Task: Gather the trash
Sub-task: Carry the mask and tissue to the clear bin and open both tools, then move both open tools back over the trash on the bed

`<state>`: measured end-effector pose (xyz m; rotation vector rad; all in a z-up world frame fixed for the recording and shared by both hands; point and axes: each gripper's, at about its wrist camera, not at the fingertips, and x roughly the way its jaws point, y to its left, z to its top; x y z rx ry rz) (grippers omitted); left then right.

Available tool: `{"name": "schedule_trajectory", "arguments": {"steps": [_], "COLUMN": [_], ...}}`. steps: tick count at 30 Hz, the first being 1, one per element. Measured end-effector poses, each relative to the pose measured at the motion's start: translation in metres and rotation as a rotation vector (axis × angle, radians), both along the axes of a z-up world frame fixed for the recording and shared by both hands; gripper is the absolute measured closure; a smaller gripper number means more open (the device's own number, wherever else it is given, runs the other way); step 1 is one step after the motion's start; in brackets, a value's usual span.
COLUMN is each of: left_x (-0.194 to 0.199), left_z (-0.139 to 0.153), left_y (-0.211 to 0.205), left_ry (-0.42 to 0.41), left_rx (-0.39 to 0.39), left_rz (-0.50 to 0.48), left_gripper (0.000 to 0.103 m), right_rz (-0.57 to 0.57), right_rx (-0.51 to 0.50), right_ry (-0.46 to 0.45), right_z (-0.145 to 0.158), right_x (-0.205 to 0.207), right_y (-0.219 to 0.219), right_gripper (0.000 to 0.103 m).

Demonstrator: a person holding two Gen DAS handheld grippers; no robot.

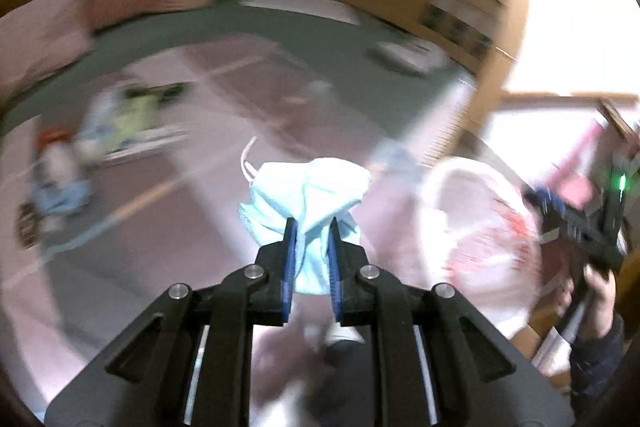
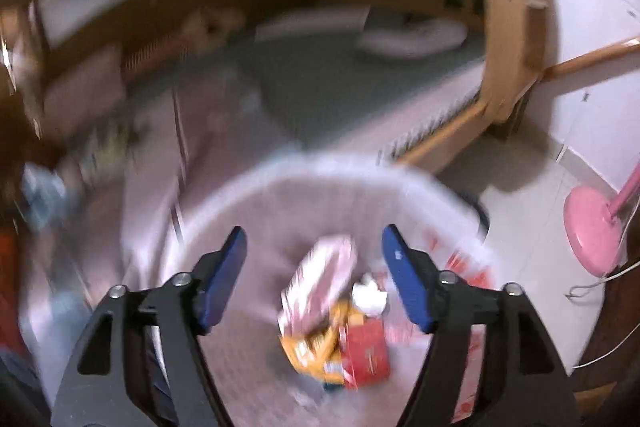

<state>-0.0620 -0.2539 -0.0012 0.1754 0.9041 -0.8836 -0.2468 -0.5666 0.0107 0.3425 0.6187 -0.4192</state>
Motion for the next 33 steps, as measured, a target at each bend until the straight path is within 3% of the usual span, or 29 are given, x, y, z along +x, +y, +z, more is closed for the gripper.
{"name": "schedule_trajectory", "arguments": {"steps": [3, 5, 7, 10, 14, 18, 22, 27, 29, 30, 33], "left_x": [-0.041, -0.061, -0.077, -0.073, -0.034, 0.023, 0.066, 0.096, 0.103, 0.112, 0.119], "left_z": [0.006, 0.007, 0.008, 0.008, 0.019, 0.037, 0.044, 0.022, 0.008, -0.003, -0.002], "left_y": [-0.063, -0.092, -0.12, -0.124, -0.073, 0.029, 0.129, 0.223, 0.241, 0.251, 0.265], "left_ry": [0.039, 0.045, 0.025, -0.028, -0.029, -0.102, -0.107, -0.165, -0.178, -0.145, -0.118], "left_rx": [-0.016, -0.02, -0.024, -0.001, -0.023, -0.015, -0.01, 0.057, 0.102, 0.158, 0.108], "left_rz": [-0.167, -0.239, -0.28, -0.236, -0.11, 0.16, 0.423, 0.649, 0.703, 0.742, 0.733], "left_gripper": [0.088, 0.072, 0.003, 0.003, 0.003, 0.003, 0.003, 0.003, 0.003, 0.003, 0.003], "right_rz": [-0.031, -0.042, -0.036, 0.005, 0.088, 0.203, 0.34, 0.548, 0.622, 0.648, 0.665], "right_rx": [-0.015, -0.012, -0.005, -0.026, -0.043, -0.042, -0.047, -0.037, -0.04, -0.054, -0.074], "right_ry": [-0.145, -0.214, -0.269, -0.287, -0.251, -0.19, -0.156, -0.117, -0.091, -0.077, -0.055], "right_z": [0.045, 0.064, 0.078, 0.086, 0.079, 0.072, 0.067, 0.062, 0.06, 0.058, 0.055], "right_x": [-0.017, -0.025, -0.028, -0.017, 0.008, 0.049, 0.104, 0.181, 0.213, 0.226, 0.267], "right_y": [-0.005, -0.006, -0.001, 0.015, 0.038, 0.074, 0.13, 0.225, 0.263, 0.278, 0.309], "right_gripper": [0.019, 0.018, 0.014, 0.012, 0.012, 0.012, 0.012, 0.012, 0.012, 0.012, 0.012]}}
